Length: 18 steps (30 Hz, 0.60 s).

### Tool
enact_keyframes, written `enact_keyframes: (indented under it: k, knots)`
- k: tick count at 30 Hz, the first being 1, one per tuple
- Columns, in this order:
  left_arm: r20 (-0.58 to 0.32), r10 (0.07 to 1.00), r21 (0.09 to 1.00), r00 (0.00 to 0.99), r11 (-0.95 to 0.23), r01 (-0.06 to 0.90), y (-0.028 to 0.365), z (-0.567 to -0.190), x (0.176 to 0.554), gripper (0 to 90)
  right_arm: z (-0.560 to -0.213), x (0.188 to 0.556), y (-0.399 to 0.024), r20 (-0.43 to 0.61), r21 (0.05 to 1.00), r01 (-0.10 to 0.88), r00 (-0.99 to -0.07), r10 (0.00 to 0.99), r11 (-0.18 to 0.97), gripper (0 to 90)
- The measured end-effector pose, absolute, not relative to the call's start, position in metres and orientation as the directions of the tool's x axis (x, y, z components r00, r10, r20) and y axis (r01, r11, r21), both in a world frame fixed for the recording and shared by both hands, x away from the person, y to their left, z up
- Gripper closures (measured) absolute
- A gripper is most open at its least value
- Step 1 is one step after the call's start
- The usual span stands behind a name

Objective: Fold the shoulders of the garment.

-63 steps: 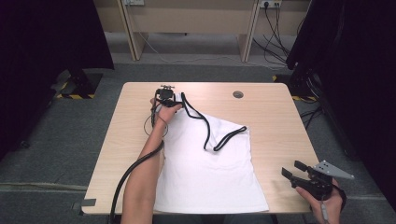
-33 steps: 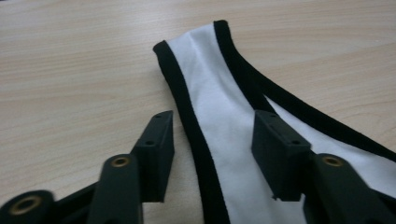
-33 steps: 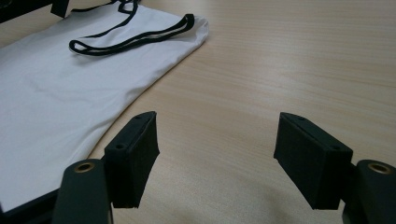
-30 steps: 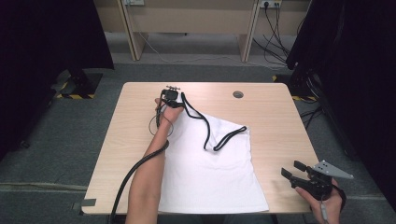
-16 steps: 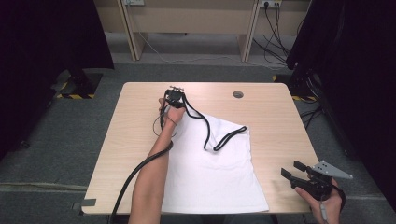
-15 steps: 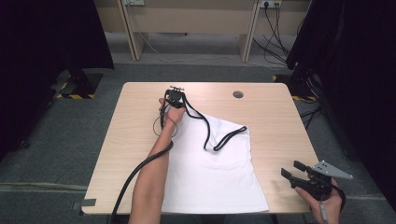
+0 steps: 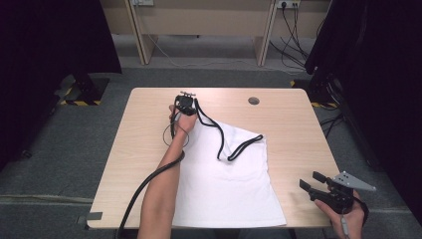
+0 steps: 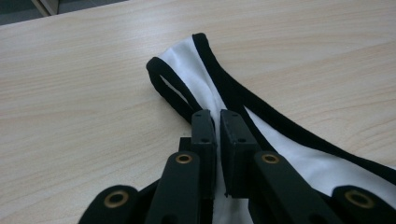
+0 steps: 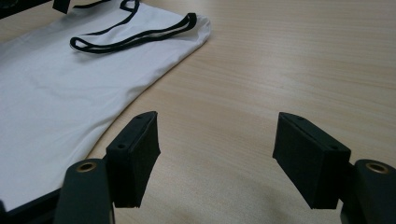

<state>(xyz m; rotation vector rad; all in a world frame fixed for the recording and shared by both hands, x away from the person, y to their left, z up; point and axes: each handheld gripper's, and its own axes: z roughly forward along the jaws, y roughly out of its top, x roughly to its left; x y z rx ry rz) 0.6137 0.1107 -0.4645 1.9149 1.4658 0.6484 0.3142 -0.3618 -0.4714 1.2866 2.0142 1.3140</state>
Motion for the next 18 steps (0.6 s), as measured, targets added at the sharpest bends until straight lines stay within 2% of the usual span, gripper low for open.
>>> enact_keyframes:
  k: [13, 18]
  knots:
    - [-0.04, 0.958, 0.783, 0.285, -0.147, 0.605, 0.116, -0.449, 0.595, 84.7, -0.471, 0.314, -0.361, 0.135, 0.872, 0.472, -0.486, 0.863, 0.13, 31.1]
    - [-0.032, 0.948, 0.817, 0.318, -0.159, 0.554, 0.116, -0.445, 0.571, 84.6, -0.471, 0.314, -0.361, 0.132, 0.872, 0.472, -0.486, 0.864, 0.133, 31.0]
